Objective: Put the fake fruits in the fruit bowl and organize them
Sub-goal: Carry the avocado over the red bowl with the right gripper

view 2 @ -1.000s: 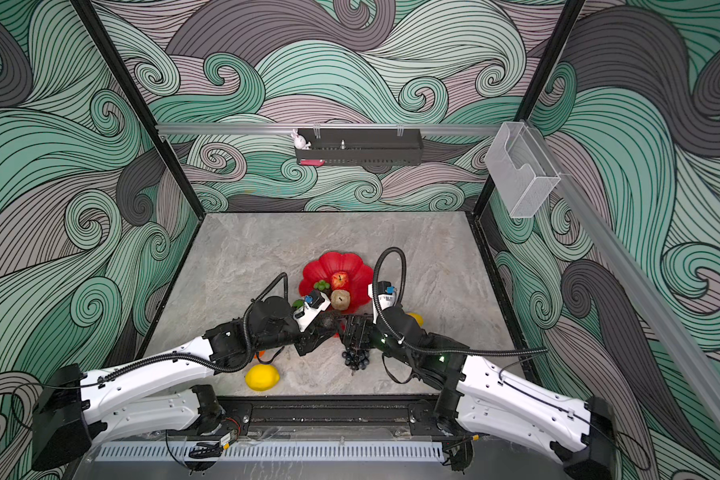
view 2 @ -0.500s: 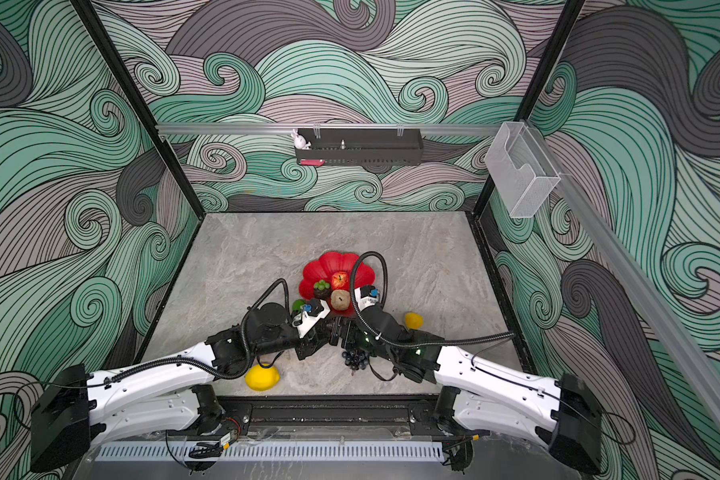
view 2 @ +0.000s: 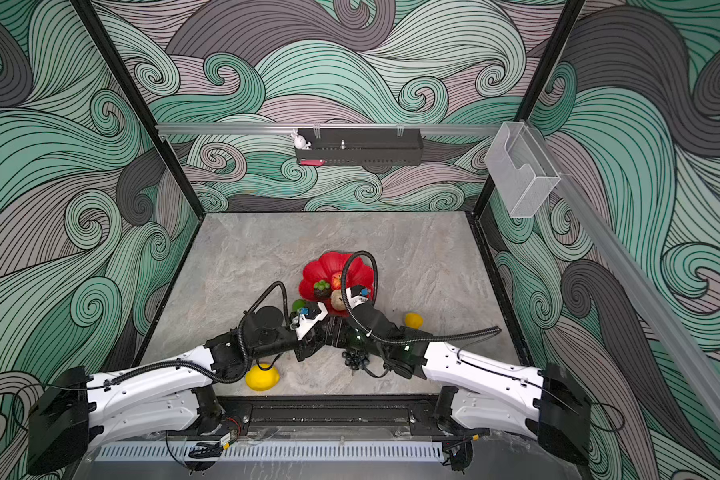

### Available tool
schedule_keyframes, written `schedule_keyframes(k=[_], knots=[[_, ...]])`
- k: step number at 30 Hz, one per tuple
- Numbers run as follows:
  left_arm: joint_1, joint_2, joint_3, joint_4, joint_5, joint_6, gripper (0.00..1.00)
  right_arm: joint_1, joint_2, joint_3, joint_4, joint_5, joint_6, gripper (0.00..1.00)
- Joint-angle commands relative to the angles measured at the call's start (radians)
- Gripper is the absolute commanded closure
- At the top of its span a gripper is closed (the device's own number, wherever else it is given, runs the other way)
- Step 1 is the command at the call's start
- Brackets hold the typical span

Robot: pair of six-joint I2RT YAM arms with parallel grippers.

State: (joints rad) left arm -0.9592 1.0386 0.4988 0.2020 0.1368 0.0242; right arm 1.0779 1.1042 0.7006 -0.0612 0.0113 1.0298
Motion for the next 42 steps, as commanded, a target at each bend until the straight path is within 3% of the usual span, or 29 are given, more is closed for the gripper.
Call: schedule_keyframes(k=[1,7,15,19,30,36,42], knots=[[-0.009,-0.006,0.012,0.043,-0.019,-0.012,0.53,0.005,0.017,0.034,0.024,-0.040,-0.017,0.35],[-0.009,-0.028,0.012,0.021,-0.086,-0.030,0.48,0.006,0.017,0.057,-0.008,-0.016,-0.060,0.44],[-0.009,-0.078,0.000,-0.019,-0.144,-0.034,0.29,0.004,-0.001,0.088,-0.074,0.034,-0.134,0.47],[-0.009,-0.117,0.003,-0.070,-0.194,-0.044,0.26,-0.019,-0.020,0.135,-0.189,0.080,-0.228,0.47],[-0.007,-0.193,-0.011,-0.116,-0.350,-0.060,0.21,-0.296,0.010,0.217,-0.414,0.038,-0.464,0.48],[-0.006,-0.220,-0.019,-0.133,-0.548,-0.085,0.18,-0.383,0.134,0.302,-0.469,0.033,-0.561,0.49],[-0.003,-0.243,-0.022,-0.143,-0.582,-0.084,0.17,-0.426,0.298,0.394,-0.477,0.002,-0.605,0.49]])
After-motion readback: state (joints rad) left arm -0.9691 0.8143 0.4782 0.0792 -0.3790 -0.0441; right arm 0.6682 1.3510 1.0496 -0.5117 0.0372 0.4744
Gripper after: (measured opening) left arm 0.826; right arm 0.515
